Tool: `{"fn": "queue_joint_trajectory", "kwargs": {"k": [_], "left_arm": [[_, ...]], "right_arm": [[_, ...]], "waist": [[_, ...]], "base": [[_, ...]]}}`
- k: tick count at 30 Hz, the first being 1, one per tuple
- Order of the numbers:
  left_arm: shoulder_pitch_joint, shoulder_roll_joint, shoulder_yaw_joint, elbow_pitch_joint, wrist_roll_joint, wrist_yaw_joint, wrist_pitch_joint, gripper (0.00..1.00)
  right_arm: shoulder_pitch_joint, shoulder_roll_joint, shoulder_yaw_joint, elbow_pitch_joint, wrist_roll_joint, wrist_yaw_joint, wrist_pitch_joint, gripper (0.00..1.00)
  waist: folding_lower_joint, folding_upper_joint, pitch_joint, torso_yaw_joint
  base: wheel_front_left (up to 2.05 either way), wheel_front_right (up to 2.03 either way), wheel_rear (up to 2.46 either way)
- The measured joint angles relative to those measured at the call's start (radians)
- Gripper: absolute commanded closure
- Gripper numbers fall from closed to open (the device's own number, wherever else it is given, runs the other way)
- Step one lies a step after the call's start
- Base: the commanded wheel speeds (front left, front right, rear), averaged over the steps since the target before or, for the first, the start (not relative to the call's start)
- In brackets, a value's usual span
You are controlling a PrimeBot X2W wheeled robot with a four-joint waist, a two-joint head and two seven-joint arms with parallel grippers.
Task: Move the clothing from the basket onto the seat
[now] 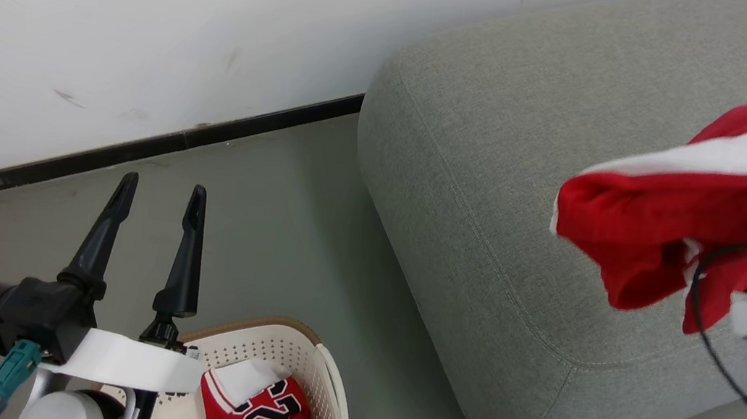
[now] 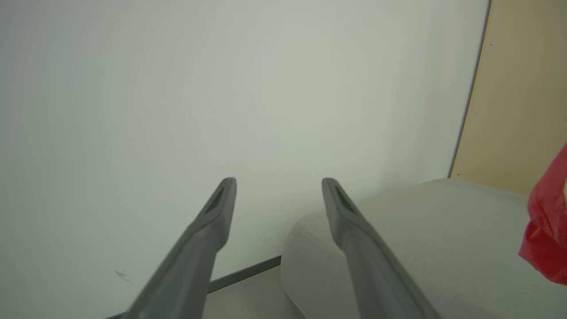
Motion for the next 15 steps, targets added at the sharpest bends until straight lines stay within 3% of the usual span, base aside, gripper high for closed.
{"fn": "queue_joint_trajectory", "kwargs": {"k": [8, 15], "left_arm": [[0.000, 0.023, 0.010, -0.070, 0.024, 0.006, 0.000, 0.00], [0.002, 0.047, 0.015, -0.116, 0.053, 0.017, 0.000, 0.00]], "right_arm": [[-0.241, -0.098, -0.081, 0.115, 0.009, 0.000, 0.044, 1.00], [-0.399, -0.145, -0.139, 0.247, 0.007, 0.000, 0.077, 1.00]], "waist": [[0.0000, 0.0000, 0.053, 0.027], [0.0000, 0.0000, 0.103, 0.059]], "base": [[0.00, 0.00, 0.00], [0.00, 0.00, 0.00]]}}
